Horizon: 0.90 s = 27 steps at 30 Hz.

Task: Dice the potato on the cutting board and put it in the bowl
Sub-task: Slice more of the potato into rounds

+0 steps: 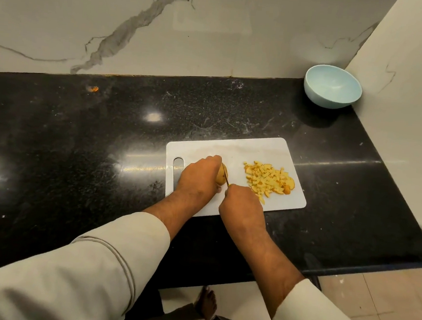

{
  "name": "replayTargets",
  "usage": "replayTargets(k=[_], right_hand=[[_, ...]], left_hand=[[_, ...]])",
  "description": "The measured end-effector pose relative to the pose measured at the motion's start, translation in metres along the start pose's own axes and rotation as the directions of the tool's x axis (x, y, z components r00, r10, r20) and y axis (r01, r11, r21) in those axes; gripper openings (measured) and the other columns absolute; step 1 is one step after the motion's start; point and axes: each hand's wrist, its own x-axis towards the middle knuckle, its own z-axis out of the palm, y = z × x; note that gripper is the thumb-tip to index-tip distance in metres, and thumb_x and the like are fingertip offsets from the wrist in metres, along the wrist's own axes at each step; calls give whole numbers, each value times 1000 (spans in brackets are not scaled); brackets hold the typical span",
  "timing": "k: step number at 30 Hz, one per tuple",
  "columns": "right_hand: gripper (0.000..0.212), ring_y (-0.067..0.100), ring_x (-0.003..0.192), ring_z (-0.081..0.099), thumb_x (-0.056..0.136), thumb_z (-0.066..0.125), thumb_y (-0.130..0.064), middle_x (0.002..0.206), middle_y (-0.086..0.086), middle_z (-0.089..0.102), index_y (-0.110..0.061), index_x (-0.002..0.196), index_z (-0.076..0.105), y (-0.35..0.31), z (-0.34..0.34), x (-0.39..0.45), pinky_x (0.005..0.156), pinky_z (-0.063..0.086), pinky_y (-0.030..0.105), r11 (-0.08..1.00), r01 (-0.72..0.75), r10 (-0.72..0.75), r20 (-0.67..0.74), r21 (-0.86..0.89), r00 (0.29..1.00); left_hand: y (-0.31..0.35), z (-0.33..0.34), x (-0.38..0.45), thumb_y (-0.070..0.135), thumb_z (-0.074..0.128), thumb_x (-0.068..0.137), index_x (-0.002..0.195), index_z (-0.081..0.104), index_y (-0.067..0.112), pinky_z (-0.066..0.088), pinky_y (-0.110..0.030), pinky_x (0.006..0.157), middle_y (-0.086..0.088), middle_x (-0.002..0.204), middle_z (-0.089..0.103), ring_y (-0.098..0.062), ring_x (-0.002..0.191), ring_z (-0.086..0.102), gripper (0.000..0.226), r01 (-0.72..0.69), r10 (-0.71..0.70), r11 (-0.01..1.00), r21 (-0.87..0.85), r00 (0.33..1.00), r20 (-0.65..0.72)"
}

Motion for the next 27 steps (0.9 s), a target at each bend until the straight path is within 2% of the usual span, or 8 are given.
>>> replayTargets(k=[4, 7, 9, 13, 18, 20, 23, 27], right_hand=[[16, 31, 77, 57, 88, 46, -7, 87, 9, 60, -7, 90, 61, -6, -2, 15, 62, 36, 31, 999, 6, -6, 7, 46, 1000], [14, 30, 75, 57, 88, 43, -7, 78, 1, 53, -11, 85, 56, 5, 8, 1, 59, 33, 30, 1000, 6, -5, -10, 27, 1000], [11, 26, 66, 50, 89, 42, -8, 80, 6, 55, -14, 80, 45, 13, 16, -9, 56, 30, 30, 1000, 6, -6, -3, -25, 1000], [14, 31, 88, 60, 92, 40, -8, 98, 13, 61, -11, 93, 54, 7, 14, 6, 64, 35, 32, 1000, 9, -10, 17, 8, 1000], [7, 30, 87, 61, 93, 41, -11, 97, 11, 61, -15, 88, 41, 21, 25, -21, 62, 36, 32, 997, 15, -12, 45, -81, 999], [7, 28, 88, 63, 96, 40, -14, 98, 9, 62, -13, 97, 47, 30, 31, -44, 64, 42, 34, 992, 24, -18, 47, -121, 999], [19, 24, 90, 65, 102, 36, -20, 101, 5, 64, -14, 113, 50, 40, 30, -56, 75, 54, 36, 993, 3, -2, 5, -114, 1000], [23, 25, 87, 66, 103, 34, -25, 99, 5, 64, -15, 116, 49, 36, 17, -50, 71, 53, 37, 996, 15, -27, -147, -82, 989]], left_hand=[[-2, 4, -2, 7, 59, 75, 85, 42, 19, 34, -31, 61, -4, 90, 60, -27, 81, 56, 23, -8, 6, 999, -41, 999, -48], [0, 1, 1, 12, 68, 76, 94, 47, 17, 37, -31, 63, -5, 96, 61, -28, 87, 57, 28, 15, -15, 1000, -9, 1000, -13], [-2, 0, 2, 16, 73, 76, 100, 48, 16, 38, -31, 65, -6, 101, 61, -26, 89, 57, 35, 8, -8, 1000, 19, 1000, 6], [-4, 4, -1, 10, 66, 77, 94, 44, 17, 33, -31, 63, -7, 98, 61, -21, 77, 47, 28, -19, 20, 999, 31, 999, -38], [-7, 3, 4, 17, 76, 73, 108, 53, 15, 40, -30, 67, -5, 100, 62, -27, 91, 58, 42, 5, -5, 999, -45, 1000, -6], [-9, 4, 2, 14, 76, 71, 100, 55, 18, 36, -23, 60, 7, 87, 59, -22, 87, 57, 35, 4, -6, 995, -101, 1000, -20], [-11, 5, -1, 8, 72, 69, 86, 53, 24, 23, -14, 51, 17, 67, 44, -9, 68, 46, 30, 10, -18, 983, -184, 999, -43], [-12, 7, -4, 9, 73, 71, 107, 58, 18, 32, -20, 56, 15, 78, 47, -11, 72, 45, 40, 29, -44, 975, -221, 997, -63]])
